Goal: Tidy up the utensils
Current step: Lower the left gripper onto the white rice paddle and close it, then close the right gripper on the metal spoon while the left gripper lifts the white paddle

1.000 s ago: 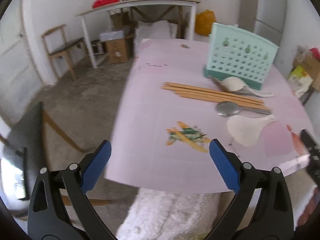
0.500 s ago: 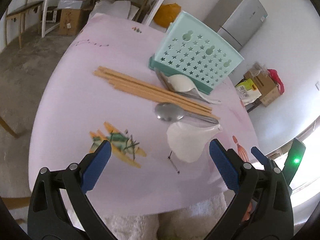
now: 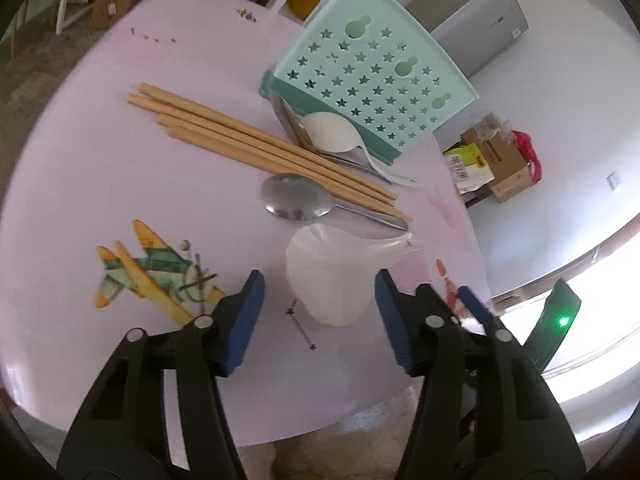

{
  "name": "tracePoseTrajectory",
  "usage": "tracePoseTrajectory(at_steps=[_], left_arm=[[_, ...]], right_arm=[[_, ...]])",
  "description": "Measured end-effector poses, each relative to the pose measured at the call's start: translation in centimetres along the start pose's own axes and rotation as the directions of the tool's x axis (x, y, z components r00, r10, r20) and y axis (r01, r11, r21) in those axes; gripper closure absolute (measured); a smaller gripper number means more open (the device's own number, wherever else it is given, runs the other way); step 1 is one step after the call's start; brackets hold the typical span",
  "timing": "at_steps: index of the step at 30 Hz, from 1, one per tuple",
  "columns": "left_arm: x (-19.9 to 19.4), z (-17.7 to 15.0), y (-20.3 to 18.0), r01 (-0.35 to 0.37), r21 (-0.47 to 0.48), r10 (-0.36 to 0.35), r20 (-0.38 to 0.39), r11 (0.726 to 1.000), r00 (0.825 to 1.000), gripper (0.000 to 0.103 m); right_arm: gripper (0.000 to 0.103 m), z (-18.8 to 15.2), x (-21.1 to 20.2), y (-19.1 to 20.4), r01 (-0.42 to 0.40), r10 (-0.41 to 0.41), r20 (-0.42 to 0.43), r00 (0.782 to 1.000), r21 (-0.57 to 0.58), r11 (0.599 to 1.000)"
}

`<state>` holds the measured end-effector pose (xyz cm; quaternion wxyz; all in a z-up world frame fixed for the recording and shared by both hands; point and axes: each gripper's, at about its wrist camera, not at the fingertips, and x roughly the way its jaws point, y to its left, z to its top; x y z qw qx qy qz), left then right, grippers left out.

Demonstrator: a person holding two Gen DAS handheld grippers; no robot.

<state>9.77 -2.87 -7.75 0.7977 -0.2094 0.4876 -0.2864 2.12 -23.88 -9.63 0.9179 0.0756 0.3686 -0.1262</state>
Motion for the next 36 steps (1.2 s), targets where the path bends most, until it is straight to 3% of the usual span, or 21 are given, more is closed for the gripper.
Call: tracePoseTrajectory(at_steps=[6, 10, 13, 17, 20, 23, 27, 29, 30, 32, 34, 36], left_arm=[[1.2, 0.3, 0.3, 0.029, -0.023, -0.03, -0.009, 0.999, 1.0, 0.071], [1.8, 0.5, 0.9, 0.002, -0.051, -0.003, -0.017, 0.999, 1.0, 0.095], [1.6, 0.6, 1.2, 0.014, -0.062, -0.015, -0.015, 0.998, 1.0, 0.097], [0.0, 0.4, 1.3, -0.052, 0.003, 0.052, -0.032, 0.999, 0.998, 0.097], [-1.8, 0.1, 2.7, -0.08, 0.016, 0.081, -0.053, 0.997, 0.995, 0.096], [-3.8, -0.2, 4.2, -0.102, 0.017, 0.103, -0.068, 0.995, 0.992, 0.096], [-6.0, -0.5, 5.8, -0.138, 0.019, 0.139, -0.061, 0.99, 0.988, 0.096], [-6.9, -0.7, 6.4, -0.148, 0.021, 0.149, -0.053, 0.989, 0.987, 0.096], [-7.4, -0.8, 6.8, -0.152, 0.021, 0.153, -0.047, 0.988, 0.987, 0.096], [-8.0, -0.8, 7.3, -0.153, 0.017, 0.153, -0.04, 0.988, 0.987, 0.095], [-8.3, -0.8, 7.8, -0.148, 0.011, 0.149, -0.034, 0.989, 0.988, 0.095], [-8.6, -0.8, 8.3, -0.142, 0.009, 0.143, -0.03, 0.99, 0.989, 0.096]], right_arm=[[0.006, 0.0, 0.0, 0.0, -0.012, 0.012, 0.01, 1.0, 0.0, 1.0], [0.006, -0.1, -0.2, 0.2, -0.022, 0.023, 0.015, 1.0, -0.008, 1.0], [0.006, 0.4, -1.6, -0.5, -0.04, 0.039, 0.077, 0.996, 0.005, 0.999], [0.006, 2.1, -4.2, -1.3, -0.072, 0.076, 0.187, 0.979, -0.03, 0.997], [0.007, 4.4, -4.4, -0.2, -0.13, 0.155, 0.159, 0.975, -0.158, 0.979], [0.015, 6.4, -3.4, 2.4, -0.233, 0.266, 0.069, 0.961, -0.314, 0.921], [0.032, 7.8, -1.3, 7.7, -0.395, 0.402, -0.099, 0.91, -0.497, 0.773], [0.041, 7.9, -0.3, 9.3, -0.431, 0.419, -0.155, 0.895, -0.547, 0.718], [0.045, 8.1, 0.8, 10.6, -0.465, 0.429, -0.208, 0.879, -0.577, 0.671], [0.054, 8.0, 2.2, 12.3, -0.495, 0.422, -0.273, 0.865, -0.605, 0.624], [0.06, 7.9, 3.7, 13.5, -0.53, 0.406, -0.344, 0.847, -0.619, 0.579], [0.062, 8.0, 4.7, 14.1, -0.542, 0.391, -0.376, 0.84, -0.623, 0.565]])
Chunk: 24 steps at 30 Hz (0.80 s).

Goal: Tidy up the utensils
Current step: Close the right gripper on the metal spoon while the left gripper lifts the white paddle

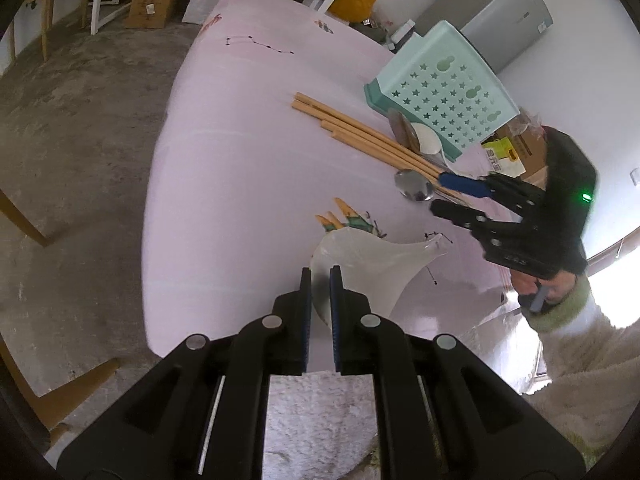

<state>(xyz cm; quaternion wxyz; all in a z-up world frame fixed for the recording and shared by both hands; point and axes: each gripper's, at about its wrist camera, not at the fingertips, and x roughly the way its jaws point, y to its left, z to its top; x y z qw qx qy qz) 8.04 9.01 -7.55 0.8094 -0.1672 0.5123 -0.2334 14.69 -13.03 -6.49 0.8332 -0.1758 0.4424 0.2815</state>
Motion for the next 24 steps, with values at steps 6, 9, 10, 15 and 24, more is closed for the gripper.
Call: tracePoseTrajectory(at_steps=[6, 9, 10, 15, 24], left_arm=[[-0.2, 0.2, 0.8, 0.011, 0.0, -0.011, 0.011, 1.0, 1.0, 0.096], [-0.5, 0.2, 1.3, 0.017, -0.005, -0.017, 0.017, 1.0, 1.0, 0.096], [-0.5, 0.2, 1.5, 0.02, -0.009, -0.019, 0.02, 1.0, 1.0, 0.096], [-0.5, 0.2, 1.7, 0.022, -0.014, -0.022, 0.03, 1.0, 0.999, 0.096], [-1.2, 0.0, 2.4, -0.004, -0.045, 0.006, 0.056, 0.999, 0.998, 0.095]], right_arm=[[0.062, 1.2, 1.1, -0.7, -0.074, 0.076, -0.052, 0.996, 0.039, 0.996], [0.062, 0.1, 0.4, -0.3, -0.096, 0.098, -0.089, 0.991, 0.029, 0.995], [0.062, -0.3, 0.1, -0.1, -0.088, 0.089, -0.096, 0.991, 0.019, 0.996], [0.062, 0.7, 1.2, 1.0, -0.076, 0.076, -0.101, 0.992, -0.002, 0.997], [0.079, 0.5, 1.3, 1.9, -0.084, 0.08, -0.123, 0.989, -0.025, 0.996]])
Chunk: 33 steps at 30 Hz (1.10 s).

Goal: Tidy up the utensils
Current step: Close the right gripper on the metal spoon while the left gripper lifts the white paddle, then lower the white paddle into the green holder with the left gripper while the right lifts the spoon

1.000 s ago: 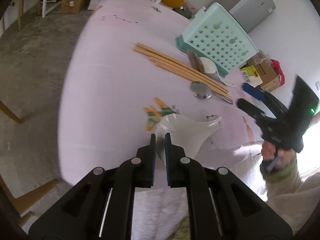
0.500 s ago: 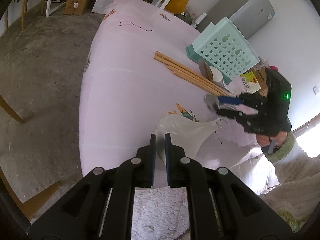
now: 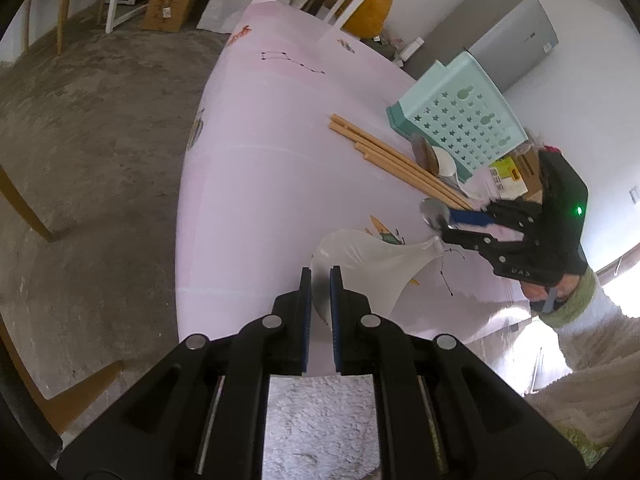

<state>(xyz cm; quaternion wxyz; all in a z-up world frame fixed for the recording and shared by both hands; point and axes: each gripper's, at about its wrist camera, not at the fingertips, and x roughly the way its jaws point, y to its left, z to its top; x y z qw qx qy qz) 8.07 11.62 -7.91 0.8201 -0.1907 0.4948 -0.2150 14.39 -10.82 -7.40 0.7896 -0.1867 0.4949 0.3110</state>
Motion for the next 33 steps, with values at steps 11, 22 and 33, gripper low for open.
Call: tracePoseTrajectory(at_steps=[11, 22, 33], left_arm=[[-2.4, 0.5, -1.5, -0.006, 0.028, 0.002, 0.139, 1.0, 0.99, 0.101], [-6.4, 2.3, -6.2, -0.017, 0.127, -0.021, 0.294, 0.992, 0.956, 0.102], [-9.9, 12.6, -16.4, -0.132, 0.396, -0.095, 0.505, 0.909, 0.858, 0.102]], right_arm=[[0.1, -2.7, -2.7, -1.3, 0.089, -0.112, 0.129, 0.985, 0.174, 0.981], [0.1, -5.0, -7.6, -3.9, 0.032, -0.175, 0.344, 0.923, 0.384, 0.923], [0.1, -6.7, -12.2, -4.8, 0.009, -0.27, 0.484, 0.832, 0.475, 0.88]])
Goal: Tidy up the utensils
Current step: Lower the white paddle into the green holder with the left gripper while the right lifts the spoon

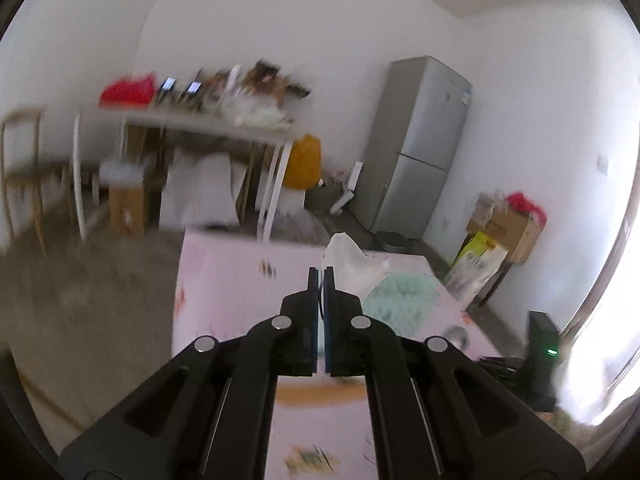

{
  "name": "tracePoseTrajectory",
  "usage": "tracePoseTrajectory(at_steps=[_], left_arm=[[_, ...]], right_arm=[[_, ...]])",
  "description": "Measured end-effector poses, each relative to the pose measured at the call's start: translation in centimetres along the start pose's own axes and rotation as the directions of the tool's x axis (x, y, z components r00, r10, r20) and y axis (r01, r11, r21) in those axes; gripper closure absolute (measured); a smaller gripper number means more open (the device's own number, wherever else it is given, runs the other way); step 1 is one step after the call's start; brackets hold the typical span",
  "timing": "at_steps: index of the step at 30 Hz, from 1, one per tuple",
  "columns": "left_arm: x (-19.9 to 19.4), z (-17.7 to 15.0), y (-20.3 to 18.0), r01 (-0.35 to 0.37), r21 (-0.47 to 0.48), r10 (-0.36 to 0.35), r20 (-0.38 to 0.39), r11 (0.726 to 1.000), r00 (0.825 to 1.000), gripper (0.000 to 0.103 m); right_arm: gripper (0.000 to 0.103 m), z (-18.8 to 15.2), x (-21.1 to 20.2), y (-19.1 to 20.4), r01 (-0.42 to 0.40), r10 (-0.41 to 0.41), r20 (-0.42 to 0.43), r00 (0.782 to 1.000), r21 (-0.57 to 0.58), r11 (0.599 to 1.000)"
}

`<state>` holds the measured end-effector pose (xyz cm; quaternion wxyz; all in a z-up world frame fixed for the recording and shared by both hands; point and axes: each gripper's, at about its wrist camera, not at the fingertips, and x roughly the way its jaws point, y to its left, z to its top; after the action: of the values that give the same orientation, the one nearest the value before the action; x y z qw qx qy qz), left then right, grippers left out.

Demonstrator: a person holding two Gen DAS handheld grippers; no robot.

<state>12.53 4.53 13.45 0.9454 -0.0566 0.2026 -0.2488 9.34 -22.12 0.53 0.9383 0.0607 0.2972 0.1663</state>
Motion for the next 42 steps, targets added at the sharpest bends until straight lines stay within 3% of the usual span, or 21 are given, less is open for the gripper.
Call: tracePoseTrajectory(at_steps=[4, 6, 11, 18, 24, 29, 32, 35, 37, 42], left_arm=[[4.3, 2.5, -3.3, -0.057, 0.212, 0.071, -0.055, 0.976, 0.996, 0.102], [6.9, 3.1, -4.6, -0.07, 0.302, 0.111, -0.119, 0.951, 0.987, 0.102], [11.7, 3.5, -6.8, -0.085, 0.468, 0.222, -0.246, 0.88, 0.943, 0.102], [16.3, 3.2, -8.1, -0.058, 0.578, 0.308, -0.344, 0.814, 0.887, 0.102], [19.4, 3.1, -8.2, -0.039, 0.57, 0.323, -0.407, 0.821, 0.854, 0.097], [20.8, 3.8, -6.8, -0.004, 0.411, 0.214, -0.467, 0.912, 0.858, 0.096], [21.1, 4.2, -6.0, 0.005, 0.338, 0.164, -0.469, 0.941, 0.868, 0.096], [20.5, 4.7, -5.1, 0.028, 0.246, 0.086, -0.443, 0.969, 0.892, 0.09], [19.3, 5.2, -4.3, 0.035, 0.185, 0.042, -0.394, 0.982, 0.918, 0.084], [15.6, 5.2, -2.6, 0.012, 0.113, 0.019, -0.277, 0.994, 0.961, 0.069]], right_arm=[[0.1, 0.0, -1.3, -1.0, -0.001, 0.0, 0.036, 0.999, 0.02, 1.0], [0.1, -0.1, -1.6, -1.5, -0.006, 0.004, 0.053, 0.999, 0.034, 0.999], [0.1, -0.6, -1.2, -2.6, -0.017, 0.014, 0.066, 0.998, 0.055, 0.998], [0.1, -0.9, -1.1, -2.9, -0.033, 0.029, 0.075, 0.997, 0.057, 0.998], [0.1, -1.2, -1.3, -2.7, -0.034, 0.03, 0.076, 0.997, 0.058, 0.998], [0.1, -1.4, -1.3, -2.6, -0.027, 0.022, 0.072, 0.997, 0.064, 0.998], [0.1, -1.3, -1.2, -2.4, -0.023, 0.018, 0.066, 0.998, 0.062, 0.998], [0.1, -1.0, -1.2, -2.2, -0.019, 0.015, 0.069, 0.998, 0.058, 0.998], [0.1, -0.8, -1.4, -2.0, -0.017, 0.013, 0.078, 0.997, 0.058, 0.998], [0.1, 0.1, -2.5, -2.0, -0.001, -0.006, 0.112, 0.994, 0.055, 0.998]])
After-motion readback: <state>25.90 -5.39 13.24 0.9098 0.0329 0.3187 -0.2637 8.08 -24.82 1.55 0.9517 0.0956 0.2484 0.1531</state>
